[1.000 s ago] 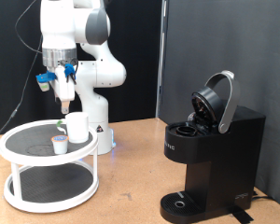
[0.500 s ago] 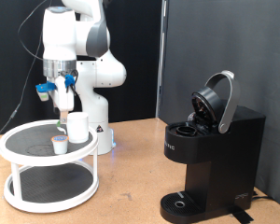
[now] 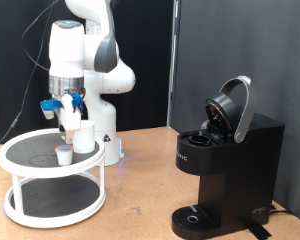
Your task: Make a cup of coffee with the keurig machine
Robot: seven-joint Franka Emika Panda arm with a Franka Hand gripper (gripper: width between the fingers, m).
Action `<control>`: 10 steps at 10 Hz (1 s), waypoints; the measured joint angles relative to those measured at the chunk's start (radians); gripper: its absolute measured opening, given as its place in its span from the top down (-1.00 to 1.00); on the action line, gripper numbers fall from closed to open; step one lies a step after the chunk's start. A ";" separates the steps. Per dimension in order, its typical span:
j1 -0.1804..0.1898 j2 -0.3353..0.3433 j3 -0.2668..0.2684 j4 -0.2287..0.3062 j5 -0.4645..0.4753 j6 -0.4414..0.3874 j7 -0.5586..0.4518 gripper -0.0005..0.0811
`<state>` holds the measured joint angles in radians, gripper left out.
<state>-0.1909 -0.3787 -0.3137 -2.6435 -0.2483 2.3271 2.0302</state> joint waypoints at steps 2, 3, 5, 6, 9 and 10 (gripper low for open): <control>-0.003 0.022 0.000 -0.011 -0.005 0.033 0.005 -0.81; -0.004 0.033 0.000 -0.015 -0.005 0.047 0.006 -0.81; -0.005 0.052 0.000 -0.025 -0.008 0.075 0.007 -0.81; -0.006 0.061 0.000 -0.031 -0.012 0.089 0.008 -0.81; -0.006 0.071 0.000 -0.053 -0.022 0.123 0.017 -0.81; -0.006 0.071 0.000 -0.058 -0.022 0.126 0.017 -0.81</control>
<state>-0.1971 -0.3074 -0.3137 -2.7017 -0.2707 2.4534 2.0473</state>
